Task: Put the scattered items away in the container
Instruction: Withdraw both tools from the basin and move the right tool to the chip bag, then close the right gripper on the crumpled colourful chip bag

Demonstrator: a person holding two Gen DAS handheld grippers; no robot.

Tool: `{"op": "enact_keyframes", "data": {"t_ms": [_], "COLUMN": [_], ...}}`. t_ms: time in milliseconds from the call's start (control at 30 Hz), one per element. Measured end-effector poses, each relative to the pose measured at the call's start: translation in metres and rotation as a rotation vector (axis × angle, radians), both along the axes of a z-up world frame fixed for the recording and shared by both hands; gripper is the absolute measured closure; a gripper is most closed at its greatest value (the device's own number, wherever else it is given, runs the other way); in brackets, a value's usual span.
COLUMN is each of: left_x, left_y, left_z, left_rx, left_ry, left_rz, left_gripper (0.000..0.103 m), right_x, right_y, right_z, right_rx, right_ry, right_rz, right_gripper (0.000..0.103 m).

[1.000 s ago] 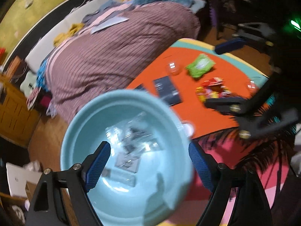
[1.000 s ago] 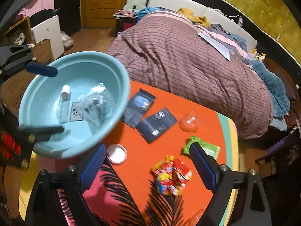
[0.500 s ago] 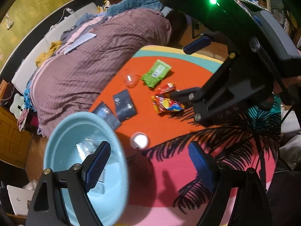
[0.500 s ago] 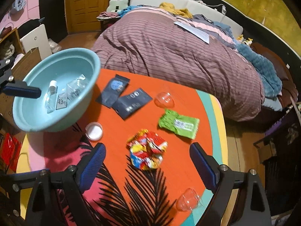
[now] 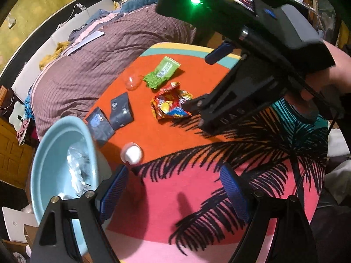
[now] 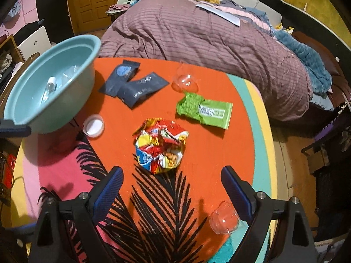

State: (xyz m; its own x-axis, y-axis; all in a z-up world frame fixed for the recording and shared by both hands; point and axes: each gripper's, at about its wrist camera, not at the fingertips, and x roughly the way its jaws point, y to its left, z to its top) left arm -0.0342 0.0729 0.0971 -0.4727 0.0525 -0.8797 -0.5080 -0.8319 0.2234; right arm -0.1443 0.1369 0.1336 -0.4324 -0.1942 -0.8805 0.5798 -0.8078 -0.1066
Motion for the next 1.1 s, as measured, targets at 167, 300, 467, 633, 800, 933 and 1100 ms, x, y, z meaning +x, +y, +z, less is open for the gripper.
{"op": "enact_keyframes", "data": {"t_ms": [167, 300, 467, 633, 800, 933, 1100], "left_x": [0.001, 0.0, -0.005, -0.011, -0.017, -0.022, -0.025], "left_y": [0.002, -0.005, -0.016, -0.018, -0.023, -0.025, -0.022], "left_z": [-0.019, -0.031, -0.043, -0.049, -0.053, -0.057, -0.062], "left_rx": [-0.011, -0.055, -0.08, -0.104, -0.098, -0.107, -0.152], "left_ry": [-0.013, 0.023, 0.03, 0.032, 0.021, 0.017, 0.033], "left_rz": [0.03, 0.079, 0.127, 0.141, 0.159, 0.176, 0.182], "left_gripper": [0.014, 0.014, 0.014, 0.014, 0.014, 0.014, 0.014], "right_x": [-0.001, -0.004, -0.009, -0.016, -0.025, -0.031, -0.037], "right_y": [0.001, 0.0, -0.005, -0.012, -0.016, -0.018, -0.02], "right_z": [-0.011, -0.016, -0.024, -0.029, -0.035, -0.039, -0.043], "right_rx": [-0.004, -0.009, -0.004, -0.009, -0.012, -0.012, -0.012], "right_ry": [-0.012, -0.018, -0.027, -0.028, -0.037, -0.04, -0.049], "right_rz": [0.001, 0.004, 0.012, 0.012, 0.002, -0.001, 0.002], "right_gripper": [0.01, 0.01, 0.01, 0.01, 0.01, 0.01, 0.012]}}
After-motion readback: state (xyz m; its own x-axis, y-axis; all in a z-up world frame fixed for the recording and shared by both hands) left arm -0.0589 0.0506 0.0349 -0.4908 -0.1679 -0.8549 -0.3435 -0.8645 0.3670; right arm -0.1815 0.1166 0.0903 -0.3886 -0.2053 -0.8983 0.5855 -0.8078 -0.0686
